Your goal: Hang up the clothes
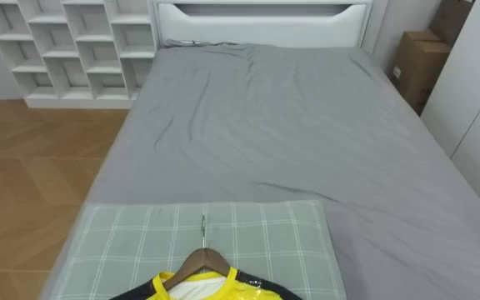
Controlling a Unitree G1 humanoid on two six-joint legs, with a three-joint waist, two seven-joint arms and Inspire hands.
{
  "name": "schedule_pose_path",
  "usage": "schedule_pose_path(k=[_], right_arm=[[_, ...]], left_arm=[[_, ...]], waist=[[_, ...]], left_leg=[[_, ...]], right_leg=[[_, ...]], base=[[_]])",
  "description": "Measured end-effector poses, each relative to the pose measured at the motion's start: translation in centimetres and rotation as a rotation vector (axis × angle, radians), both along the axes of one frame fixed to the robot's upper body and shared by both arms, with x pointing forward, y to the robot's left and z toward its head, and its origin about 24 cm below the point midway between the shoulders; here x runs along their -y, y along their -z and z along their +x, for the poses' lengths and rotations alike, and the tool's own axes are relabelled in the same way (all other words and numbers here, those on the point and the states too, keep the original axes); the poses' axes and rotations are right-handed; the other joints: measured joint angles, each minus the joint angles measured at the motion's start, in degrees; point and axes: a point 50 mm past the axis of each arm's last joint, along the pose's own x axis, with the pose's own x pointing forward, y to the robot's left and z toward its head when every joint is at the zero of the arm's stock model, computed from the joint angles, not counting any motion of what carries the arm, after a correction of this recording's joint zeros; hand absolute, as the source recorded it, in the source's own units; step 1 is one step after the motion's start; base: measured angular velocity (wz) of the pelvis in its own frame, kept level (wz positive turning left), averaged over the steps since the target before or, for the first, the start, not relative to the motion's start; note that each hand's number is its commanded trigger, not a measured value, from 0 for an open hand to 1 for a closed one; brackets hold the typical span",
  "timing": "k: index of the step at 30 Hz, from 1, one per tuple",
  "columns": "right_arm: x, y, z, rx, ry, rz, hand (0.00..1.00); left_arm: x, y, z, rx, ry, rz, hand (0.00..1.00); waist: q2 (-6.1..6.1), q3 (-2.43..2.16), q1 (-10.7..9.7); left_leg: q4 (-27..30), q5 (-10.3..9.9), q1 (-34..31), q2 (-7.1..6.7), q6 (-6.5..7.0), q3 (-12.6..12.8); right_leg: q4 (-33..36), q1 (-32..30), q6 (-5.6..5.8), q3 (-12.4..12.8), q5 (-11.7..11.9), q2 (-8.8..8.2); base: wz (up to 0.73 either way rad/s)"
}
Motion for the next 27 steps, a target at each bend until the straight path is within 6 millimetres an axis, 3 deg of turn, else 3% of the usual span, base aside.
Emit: schedule_pose_path(k=[10, 27], right_arm=[[-0.04, 0.01, 0.05, -0.012, -0.008, 0.009, 0.0], [0.0, -0.02, 0.09, -0.005, -0.01, 0.015, 0.0]], left_arm=[[-0.06, -0.01, 0.05, 0.0, 0.001, 0.012, 0.0], [-0.14, -0.03, 0.21, 0.003, 0.0, 0.039, 0.0]], waist=[[0.12, -0.21, 0.0], [0.15, -0.14, -0.1]], left_leg=[[0.1, 0.0, 0.0, 0.0, 0.0, 0.0], [-0.1, 0.0, 0.0, 0.0, 0.0, 0.0]], right_leg=[[0.0, 0.0, 0.0, 0.0, 0.0, 0.01], [0.0, -0.1, 0.0, 0.0, 0.0, 0.01]], base=[[0.0], [0.0]])
